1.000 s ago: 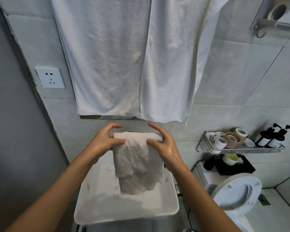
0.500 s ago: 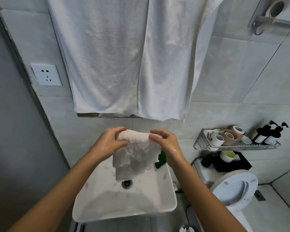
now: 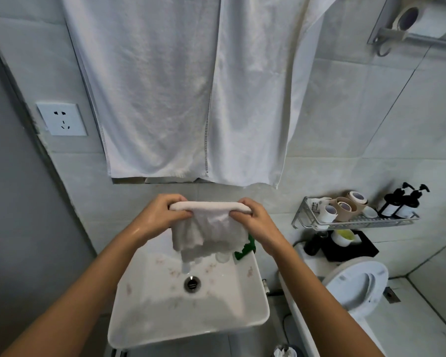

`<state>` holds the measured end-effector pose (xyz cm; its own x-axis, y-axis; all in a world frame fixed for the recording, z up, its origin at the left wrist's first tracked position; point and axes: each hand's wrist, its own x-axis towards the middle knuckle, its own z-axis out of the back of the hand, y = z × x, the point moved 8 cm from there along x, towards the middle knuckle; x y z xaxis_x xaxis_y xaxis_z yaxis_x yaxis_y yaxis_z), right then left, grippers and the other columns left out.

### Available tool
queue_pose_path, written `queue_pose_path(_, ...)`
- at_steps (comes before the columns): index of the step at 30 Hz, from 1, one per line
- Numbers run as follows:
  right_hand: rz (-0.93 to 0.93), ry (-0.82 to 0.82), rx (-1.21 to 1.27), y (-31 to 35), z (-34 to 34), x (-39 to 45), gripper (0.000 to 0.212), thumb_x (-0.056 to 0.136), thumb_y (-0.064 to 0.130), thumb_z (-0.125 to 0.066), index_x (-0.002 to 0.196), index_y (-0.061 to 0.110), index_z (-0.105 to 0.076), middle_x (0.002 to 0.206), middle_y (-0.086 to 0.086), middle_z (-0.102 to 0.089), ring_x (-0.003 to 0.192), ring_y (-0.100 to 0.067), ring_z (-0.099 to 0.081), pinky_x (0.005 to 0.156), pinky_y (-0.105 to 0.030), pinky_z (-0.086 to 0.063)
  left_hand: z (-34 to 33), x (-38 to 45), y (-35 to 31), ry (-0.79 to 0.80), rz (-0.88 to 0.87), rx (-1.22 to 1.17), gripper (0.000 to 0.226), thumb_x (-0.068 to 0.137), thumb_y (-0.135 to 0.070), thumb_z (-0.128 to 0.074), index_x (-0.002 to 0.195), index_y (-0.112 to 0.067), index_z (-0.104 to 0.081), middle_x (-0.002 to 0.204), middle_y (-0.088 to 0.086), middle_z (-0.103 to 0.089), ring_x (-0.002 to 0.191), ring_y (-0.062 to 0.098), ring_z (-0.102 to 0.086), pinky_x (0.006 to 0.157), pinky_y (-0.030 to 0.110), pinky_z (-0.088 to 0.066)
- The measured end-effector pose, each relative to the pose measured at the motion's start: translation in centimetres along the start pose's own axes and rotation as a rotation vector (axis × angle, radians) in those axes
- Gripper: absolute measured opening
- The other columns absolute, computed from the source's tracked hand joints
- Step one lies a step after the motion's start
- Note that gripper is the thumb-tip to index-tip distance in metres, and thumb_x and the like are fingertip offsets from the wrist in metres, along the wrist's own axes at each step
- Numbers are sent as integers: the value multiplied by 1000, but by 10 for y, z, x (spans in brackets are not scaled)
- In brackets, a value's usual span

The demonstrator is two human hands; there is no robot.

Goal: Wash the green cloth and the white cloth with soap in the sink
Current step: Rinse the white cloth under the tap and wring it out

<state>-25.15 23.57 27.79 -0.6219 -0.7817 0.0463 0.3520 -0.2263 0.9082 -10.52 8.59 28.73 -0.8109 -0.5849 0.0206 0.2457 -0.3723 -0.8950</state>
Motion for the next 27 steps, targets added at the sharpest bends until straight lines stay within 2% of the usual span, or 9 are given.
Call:
queue_pose_path(2,-63,25,118,-10,-1,-3,10,92,17,-60,90,9,-56,81,-3,-54,74,-14,-52,63,-25,-40,-6,-1,6,19,43,-140,5,80,-13,-72,78,-15,-67,76,2,-63,75,16,-58,68,32,-46)
queue_pose_path(5,-105,-20,210,-26,0,-9,9,91,18,-63,87,15,-56,80,-1,-59,74,-15,-56,63,-26,-45,-18,-1,23,-24,156,-299,15,81,-10,-71,93,-13,-64,85,5,-65,76,17,-60,63,28,-48)
queue_pose_path(9,-369,-47,591,-61,-2,-28,12,85,2,-67,95,9,-65,86,-8,-73,75,-21,-69,69,-32,-58,-59,-11,51,101,371,-612,27,81,0,-66,106,-8,-62,98,9,-69,87,22,-65,67,31,-52)
queue_pose_path(12,-556,63,750,-89,-9,-48,19,78,-6,-62,96,-1,-65,78,-13,-73,66,-24,-71,60,-33,-59,-87,-18,63,185,400,-627,28,78,15,-59,98,-4,-64,87,6,-73,79,19,-68,63,25,-54)
queue_pose_path(15,-653,66,820,-119,-6,-62,29,80,-5,-62,108,-2,-63,88,-18,-72,74,-28,-71,64,-38,-60,-110,-18,78,146,455,-613,25,78,12,-61,99,-1,-64,96,14,-71,86,25,-67,70,31,-54)
queue_pose_path(18,-551,-48,580,-150,15,-62,18,88,-2,-60,102,7,-65,103,-19,-68,88,-29,-66,83,-42,-55,-139,-15,86,136,391,-436,20,83,2,-63,97,-13,-65,95,9,-70,91,25,-65,70,31,-53)
queue_pose_path(22,-430,-53,214,-187,38,-55,21,95,9,-56,90,29,-58,94,5,-64,91,-15,-61,90,-35,-48,-193,-9,90,152,263,-282,18,90,-3,-56,97,-19,-59,90,1,-63,85,12,-58,68,18,-47)
queue_pose_path(25,-452,-45,191,-233,51,-48,11,97,14,-55,102,24,-57,106,-1,-64,102,-16,-60,93,-33,-47,-230,3,101,126,243,-208,13,92,-6,-55,100,-17,-55,93,-2,-61,85,8,-56,69,14,-44)
queue_pose_path(27,-487,-43,175,-269,61,-41,20,96,15,-57,115,15,-55,118,-8,-61,111,-21,-59,95,-33,-48,-253,15,115,89,342,-250,12,92,-9,-57,100,-17,-55,95,-2,-63,86,9,-58,68,16,-46)
